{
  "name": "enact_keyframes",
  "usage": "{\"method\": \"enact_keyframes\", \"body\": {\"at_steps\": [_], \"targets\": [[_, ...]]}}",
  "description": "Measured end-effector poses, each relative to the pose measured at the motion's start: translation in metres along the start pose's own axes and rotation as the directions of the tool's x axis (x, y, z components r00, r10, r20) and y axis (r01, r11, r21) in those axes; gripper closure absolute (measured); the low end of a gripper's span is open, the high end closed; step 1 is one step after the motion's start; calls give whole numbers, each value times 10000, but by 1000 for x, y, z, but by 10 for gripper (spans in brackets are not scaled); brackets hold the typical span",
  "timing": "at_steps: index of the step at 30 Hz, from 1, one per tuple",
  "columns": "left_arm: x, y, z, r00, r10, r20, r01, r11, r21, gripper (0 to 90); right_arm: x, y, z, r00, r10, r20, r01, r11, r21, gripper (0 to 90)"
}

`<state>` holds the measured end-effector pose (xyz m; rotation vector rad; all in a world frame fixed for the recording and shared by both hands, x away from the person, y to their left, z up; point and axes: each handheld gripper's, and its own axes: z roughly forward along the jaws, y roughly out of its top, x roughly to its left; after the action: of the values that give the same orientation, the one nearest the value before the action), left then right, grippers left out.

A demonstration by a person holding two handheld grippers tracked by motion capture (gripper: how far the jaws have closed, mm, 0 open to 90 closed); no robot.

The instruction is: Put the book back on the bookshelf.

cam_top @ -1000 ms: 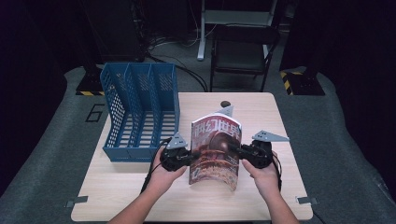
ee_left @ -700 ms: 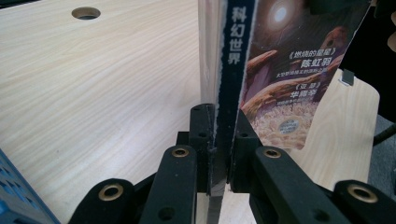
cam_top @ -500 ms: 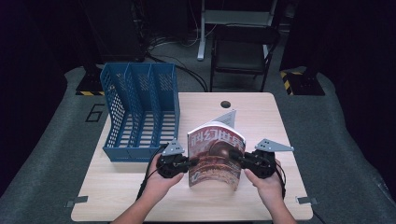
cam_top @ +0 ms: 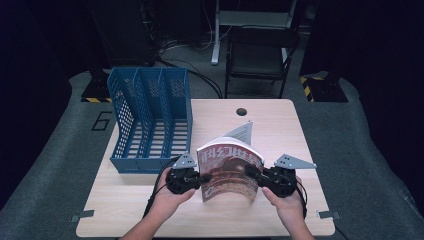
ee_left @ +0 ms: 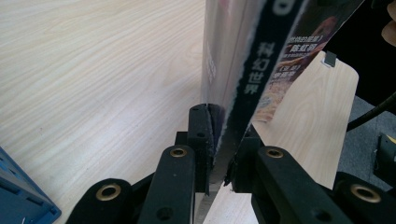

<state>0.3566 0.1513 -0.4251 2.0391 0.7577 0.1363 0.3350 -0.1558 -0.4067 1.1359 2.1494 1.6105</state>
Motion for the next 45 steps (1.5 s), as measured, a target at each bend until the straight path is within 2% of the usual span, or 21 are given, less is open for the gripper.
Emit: {"method": "enact_keyframes", "body": {"at_steps": [6,9,13,14,21,23,26,30,37,42,45], "targets": [[-2,-1,-1,9999,97,99,-97,10000,16,798,-1,-3,-2,10000,95,27,-95,10000,-17,701],[-3,-1,-1,9996,284,72,-284,9996,27,793,-2,-5,-3,9999,148,62,-148,9999,-13,675],[-2,-1,-1,9999,72,132,-72,10000,32,777,-3,-8,-4,9997,229,76,-229,9997,-34,653],[-2,-1,-1,9998,127,135,-128,9999,46,776,-4,-9,-5,9997,194,170,-194,9998,-27,648],[-2,0,-2,9996,88,254,-93,9998,197,764,-7,-15,-6,9992,385,63,-384,9992,-102,642],[-2,0,-2,9996,-62,260,58,9998,183,760,-7,-16,-6,9992,396,75,-395,9992,-64,637],[-3,0,-3,9996,-30,265,24,9997,249,757,-8,-17,-6,9994,293,193,-292,9996,-44,630],[-3,0,-2,9996,-59,290,50,9996,284,755,-9,-20,-6,9989,403,246,-403,9992,5,624],[-3,2,-3,9997,118,196,-126,9991,402,754,-10,-25,-5,9986,472,237,-473,9989,39,622],[-3,3,-4,9996,82,288,-95,9989,450,745,-10,-29,-4,9982,463,377,-471,9986,221,620],[-3,4,-5,9994,195,302,-208,9989,419,748,-11,-31,-4,9981,506,366,-514,9984,238,619]]}}
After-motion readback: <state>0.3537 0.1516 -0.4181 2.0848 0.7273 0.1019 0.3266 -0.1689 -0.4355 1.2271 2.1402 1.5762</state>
